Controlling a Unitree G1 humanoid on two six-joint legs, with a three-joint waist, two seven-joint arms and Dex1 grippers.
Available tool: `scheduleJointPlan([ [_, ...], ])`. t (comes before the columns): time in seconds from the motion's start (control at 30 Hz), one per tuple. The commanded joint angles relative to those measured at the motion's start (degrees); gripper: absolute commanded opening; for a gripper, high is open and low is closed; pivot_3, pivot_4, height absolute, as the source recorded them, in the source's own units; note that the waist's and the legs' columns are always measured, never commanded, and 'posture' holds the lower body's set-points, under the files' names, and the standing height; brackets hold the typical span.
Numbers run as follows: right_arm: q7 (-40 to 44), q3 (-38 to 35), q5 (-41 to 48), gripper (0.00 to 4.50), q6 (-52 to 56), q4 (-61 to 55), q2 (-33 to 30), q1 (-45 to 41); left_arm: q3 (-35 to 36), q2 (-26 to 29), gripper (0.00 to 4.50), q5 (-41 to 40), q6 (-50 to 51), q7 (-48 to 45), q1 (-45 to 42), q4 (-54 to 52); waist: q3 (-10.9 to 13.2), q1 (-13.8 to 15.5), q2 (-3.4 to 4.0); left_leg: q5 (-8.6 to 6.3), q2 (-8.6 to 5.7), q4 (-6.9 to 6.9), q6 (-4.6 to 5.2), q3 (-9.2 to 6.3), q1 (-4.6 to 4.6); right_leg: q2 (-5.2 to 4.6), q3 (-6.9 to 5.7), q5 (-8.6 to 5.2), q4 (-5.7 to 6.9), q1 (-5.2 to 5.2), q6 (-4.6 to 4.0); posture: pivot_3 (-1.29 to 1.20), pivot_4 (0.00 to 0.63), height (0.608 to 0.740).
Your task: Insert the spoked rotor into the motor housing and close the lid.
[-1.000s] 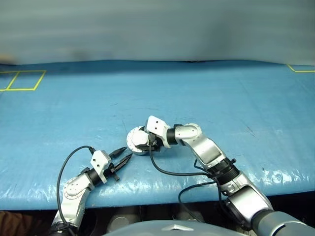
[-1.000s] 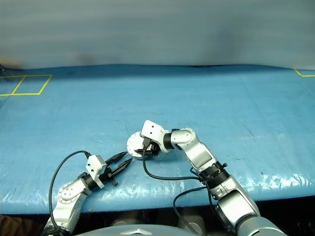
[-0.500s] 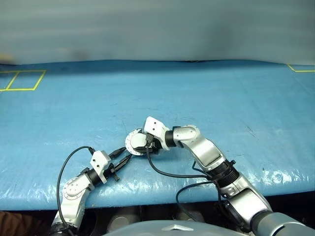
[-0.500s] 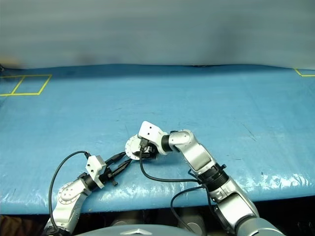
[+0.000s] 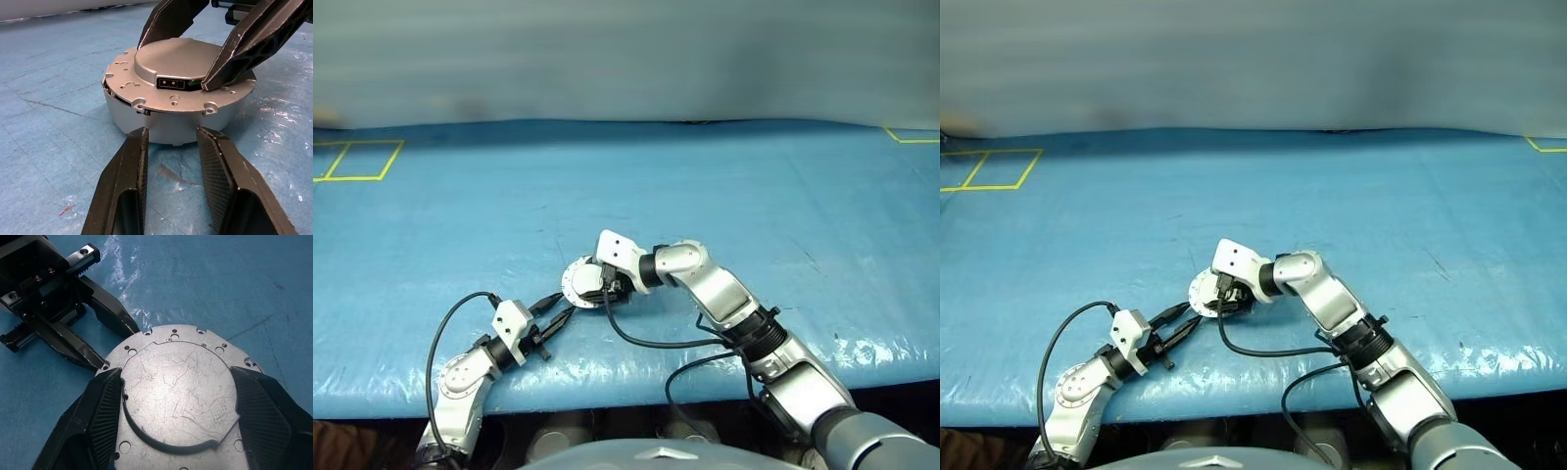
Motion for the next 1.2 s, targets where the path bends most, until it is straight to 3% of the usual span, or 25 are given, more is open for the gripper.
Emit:
scheduleJointPlan([
  [0.03,1.8,1.5,-0.4,3.13,-0.8,2.2,0.2,-1.0,-1.4,-0.4,1.60,0.8,0.7,-0.1,1.1,0.1,0.0,0.0,0.00,0.00,0.00,0.00,0.01,0.00,0.00,0.00,0.00,0.02,0.00,0.00,-0.04,0.00,0.150,0.740],
  [1.2,6.3,2.0,-3.2,3.13,-9.9,12.1,0.4,-5.5,-1.7,-0.5,1.60,0.6,1.2,-0.1,2.0,-0.3,0.0,-0.5,0.02,-0.01,0.00,-0.04,0.00,0.00,0.00,0.00,0.01,0.03,0.00,-0.01,-0.06,0.00,0.150,0.740],
])
